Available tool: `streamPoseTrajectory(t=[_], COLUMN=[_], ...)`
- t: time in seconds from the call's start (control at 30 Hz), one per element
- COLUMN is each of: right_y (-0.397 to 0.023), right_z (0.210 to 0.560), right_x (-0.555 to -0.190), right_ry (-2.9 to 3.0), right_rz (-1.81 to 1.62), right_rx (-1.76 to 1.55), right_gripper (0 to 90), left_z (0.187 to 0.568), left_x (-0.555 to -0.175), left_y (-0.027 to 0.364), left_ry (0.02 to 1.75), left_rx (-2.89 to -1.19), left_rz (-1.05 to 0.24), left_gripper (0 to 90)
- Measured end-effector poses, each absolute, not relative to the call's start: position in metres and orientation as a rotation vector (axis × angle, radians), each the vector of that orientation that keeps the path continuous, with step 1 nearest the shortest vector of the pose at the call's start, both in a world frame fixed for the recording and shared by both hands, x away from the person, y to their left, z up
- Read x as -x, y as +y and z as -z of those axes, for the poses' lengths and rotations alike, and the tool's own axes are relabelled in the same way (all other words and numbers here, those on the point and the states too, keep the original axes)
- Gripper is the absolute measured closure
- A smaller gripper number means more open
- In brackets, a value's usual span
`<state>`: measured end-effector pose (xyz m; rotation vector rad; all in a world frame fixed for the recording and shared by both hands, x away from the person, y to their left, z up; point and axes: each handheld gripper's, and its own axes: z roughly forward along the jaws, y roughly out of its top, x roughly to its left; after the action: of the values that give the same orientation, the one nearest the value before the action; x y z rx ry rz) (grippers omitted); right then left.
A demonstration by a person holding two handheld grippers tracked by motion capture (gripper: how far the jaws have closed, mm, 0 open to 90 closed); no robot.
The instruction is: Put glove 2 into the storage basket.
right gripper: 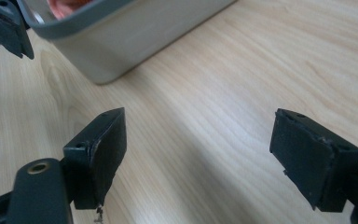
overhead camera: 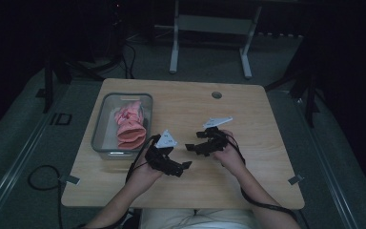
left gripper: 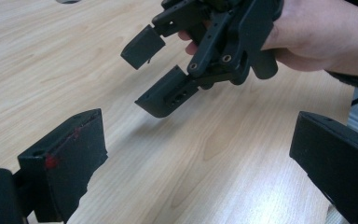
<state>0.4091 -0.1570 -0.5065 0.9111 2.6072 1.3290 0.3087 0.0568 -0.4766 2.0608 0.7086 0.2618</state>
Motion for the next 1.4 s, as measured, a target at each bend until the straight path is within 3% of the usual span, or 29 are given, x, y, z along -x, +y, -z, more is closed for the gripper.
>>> streamPoseTrajectory(t=[0.63,1.4], right_y=[-0.175,-0.189], right_z=[0.544,0.556], right_x=[-0.387,-0.379], right_ry=[2.623,2.604], right_rz=[-1.311,-1.295], right_rx=[-0.889,-0.892], right_gripper=[17.3,16.9], left_z=[0.523,0.553], left_x=[-0.299,-0.292], left_y=[0.035,0.04], left_ry=[0.619,0.647], left_rx=[-2.128,-2.141], left_rz=[-0.185,-0.225], left_gripper=[3.2,3.2])
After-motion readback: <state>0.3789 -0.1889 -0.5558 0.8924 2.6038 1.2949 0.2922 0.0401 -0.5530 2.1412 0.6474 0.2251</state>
